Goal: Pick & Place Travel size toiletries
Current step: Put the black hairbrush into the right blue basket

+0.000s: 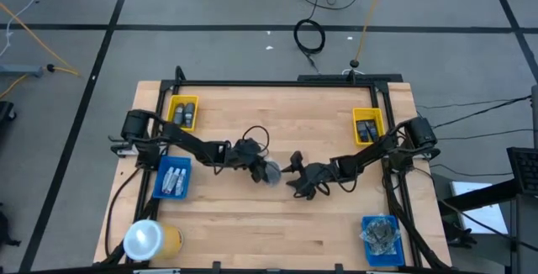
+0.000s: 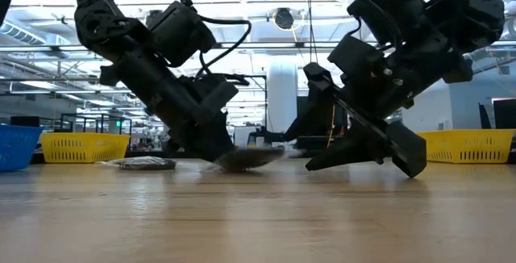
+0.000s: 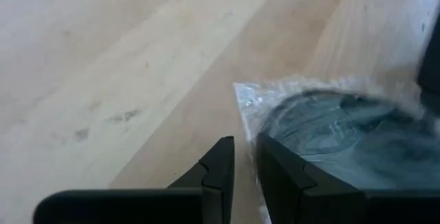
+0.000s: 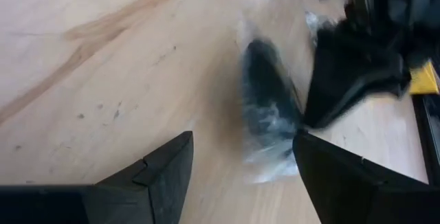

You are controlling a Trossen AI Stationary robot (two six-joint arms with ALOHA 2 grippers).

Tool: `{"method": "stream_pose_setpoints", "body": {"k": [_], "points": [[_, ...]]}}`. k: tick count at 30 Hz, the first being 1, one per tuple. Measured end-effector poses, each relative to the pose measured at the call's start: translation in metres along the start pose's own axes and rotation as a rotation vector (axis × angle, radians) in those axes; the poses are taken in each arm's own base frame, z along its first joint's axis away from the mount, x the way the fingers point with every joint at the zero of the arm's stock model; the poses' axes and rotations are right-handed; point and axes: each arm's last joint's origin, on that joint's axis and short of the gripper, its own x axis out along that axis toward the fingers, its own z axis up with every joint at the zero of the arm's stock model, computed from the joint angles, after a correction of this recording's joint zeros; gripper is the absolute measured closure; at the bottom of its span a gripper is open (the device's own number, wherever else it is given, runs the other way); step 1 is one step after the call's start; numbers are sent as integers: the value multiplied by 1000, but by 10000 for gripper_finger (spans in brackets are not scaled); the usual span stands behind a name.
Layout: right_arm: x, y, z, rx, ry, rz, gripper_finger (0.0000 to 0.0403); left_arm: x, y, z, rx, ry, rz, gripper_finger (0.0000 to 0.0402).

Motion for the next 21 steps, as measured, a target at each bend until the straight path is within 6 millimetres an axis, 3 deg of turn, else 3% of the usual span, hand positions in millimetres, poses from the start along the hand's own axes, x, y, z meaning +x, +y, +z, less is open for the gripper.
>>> {"method": "stream_pose_setpoints", "body": {"k": [6,13,18,21], "points": [[1,-4,0,-30,-42,-6,161,8,-3,0,-19,-56,-45,335],[1,-6,0,-117,-56,-10,161,32,-5,-14,-76,-116,-94,335],[1,-4,0,-149,-76,43,161,40,-16,-7,-67,-135,-117,335],[1,-5,-2,-125,-26,1,161,30,-27,5,-9,-114,-190,335]]}}
